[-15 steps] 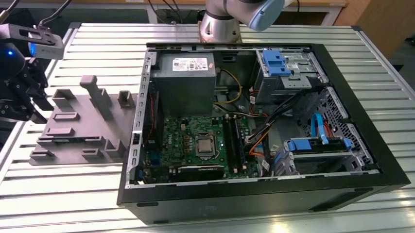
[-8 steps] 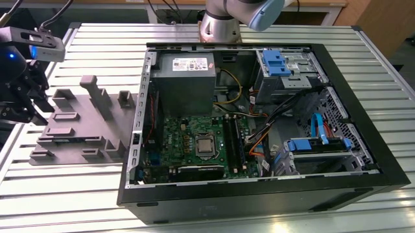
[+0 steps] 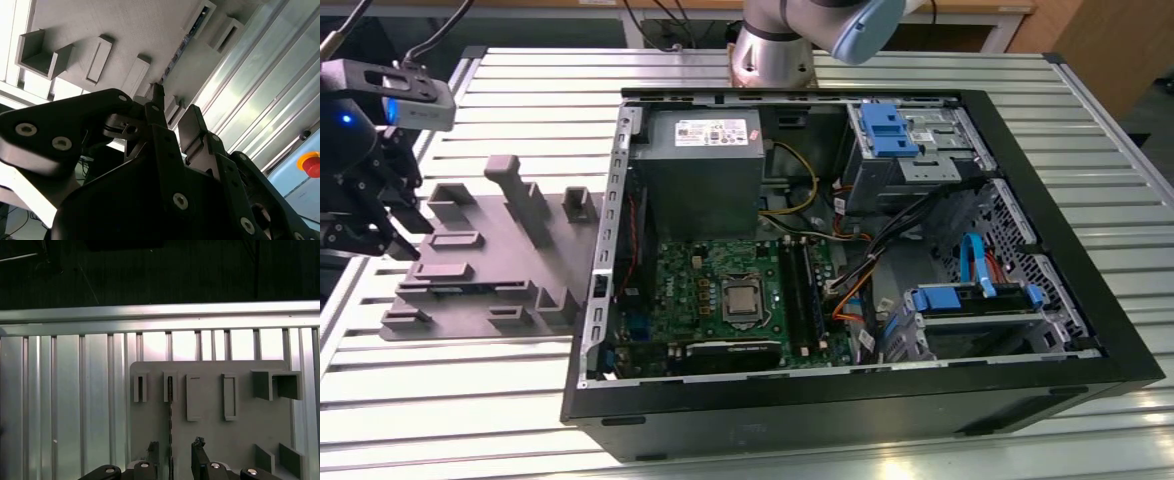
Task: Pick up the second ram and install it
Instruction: 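Pick up the second ram and move it above second insertion slot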
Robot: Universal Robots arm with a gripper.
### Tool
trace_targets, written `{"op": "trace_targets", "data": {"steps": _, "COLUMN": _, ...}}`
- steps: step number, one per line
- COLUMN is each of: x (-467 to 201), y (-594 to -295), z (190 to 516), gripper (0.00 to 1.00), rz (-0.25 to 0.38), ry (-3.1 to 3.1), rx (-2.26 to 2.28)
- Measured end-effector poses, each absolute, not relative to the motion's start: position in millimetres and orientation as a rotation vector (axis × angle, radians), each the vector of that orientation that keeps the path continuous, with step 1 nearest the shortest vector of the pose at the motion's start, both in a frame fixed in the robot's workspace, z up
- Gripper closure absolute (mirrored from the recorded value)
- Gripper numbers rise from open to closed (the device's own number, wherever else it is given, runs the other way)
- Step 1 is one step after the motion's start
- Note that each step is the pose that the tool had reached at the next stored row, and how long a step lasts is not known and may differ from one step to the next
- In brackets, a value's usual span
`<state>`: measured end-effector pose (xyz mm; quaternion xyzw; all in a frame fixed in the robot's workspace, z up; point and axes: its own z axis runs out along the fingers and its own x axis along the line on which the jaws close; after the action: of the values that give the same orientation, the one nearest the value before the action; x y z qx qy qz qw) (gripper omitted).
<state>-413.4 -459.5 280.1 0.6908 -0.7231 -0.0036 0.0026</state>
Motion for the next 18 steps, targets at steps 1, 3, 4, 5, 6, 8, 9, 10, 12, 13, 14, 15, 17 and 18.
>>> {"op": "trace_targets", "data": {"steps": 1, "x": -413, "y": -460, "z": 280, "gripper": 0.61, "rz": -0.011, "ry": -2.268, "rx": 2.167}}
{"op": "trace_targets", "data": {"steps": 3, "x": -413, "y": -460, "z": 280, "gripper": 0.61, "rz": -0.011, "ry": -2.268, "rx": 2.167}}
{"op": "trace_targets", "data": {"steps": 4, "x": -413, "y": -460, "z": 280, "gripper": 0.61, "rz": -0.011, "ry": -2.268, "rx": 2.167}}
{"op": "trace_targets", "data": {"steps": 5, "x": -413, "y": -460, "z": 279, "gripper": 0.61, "rz": -0.011, "ry": -2.268, "rx": 2.167}}
{"op": "trace_targets", "data": {"steps": 6, "x": -413, "y": -460, "z": 279, "gripper": 0.61, "rz": -0.011, "ry": -2.268, "rx": 2.167}}
{"op": "trace_targets", "data": {"steps": 8, "x": -413, "y": -461, "z": 277, "gripper": 0.61, "rz": -0.011, "ry": -2.267, "rx": 2.168}}
{"op": "trace_targets", "data": {"steps": 9, "x": -413, "y": -461, "z": 276, "gripper": 0.61, "rz": -0.011, "ry": -2.267, "rx": 2.168}}
{"op": "trace_targets", "data": {"steps": 10, "x": -413, "y": -461, "z": 275, "gripper": 0.61, "rz": -0.011, "ry": -2.266, "rx": 2.169}}
{"op": "trace_targets", "data": {"steps": 12, "x": -413, "y": -462, "z": 273, "gripper": 0.61, "rz": -0.011, "ry": -2.266, "rx": 2.168}}
{"op": "trace_targets", "data": {"steps": 13, "x": -413, "y": -462, "z": 271, "gripper": 0.61, "rz": -0.011, "ry": -2.266, "rx": 2.168}}
{"op": "trace_targets", "data": {"steps": 14, "x": -413, "y": -462, "z": 270, "gripper": 0.61, "rz": -0.012, "ry": -2.267, "rx": 2.169}}
{"op": "trace_targets", "data": {"steps": 15, "x": -413, "y": -462, "z": 268, "gripper": 0.61, "rz": -0.013, "ry": -2.267, "rx": 2.169}}
{"op": "trace_targets", "data": {"steps": 17, "x": -413, "y": -463, "z": 264, "gripper": 0.61, "rz": -0.016, "ry": -2.268, "rx": 2.170}}
{"op": "trace_targets", "data": {"steps": 18, "x": -413, "y": -463, "z": 263, "gripper": 0.61, "rz": -0.016, "ry": -2.268, "rx": 2.170}}
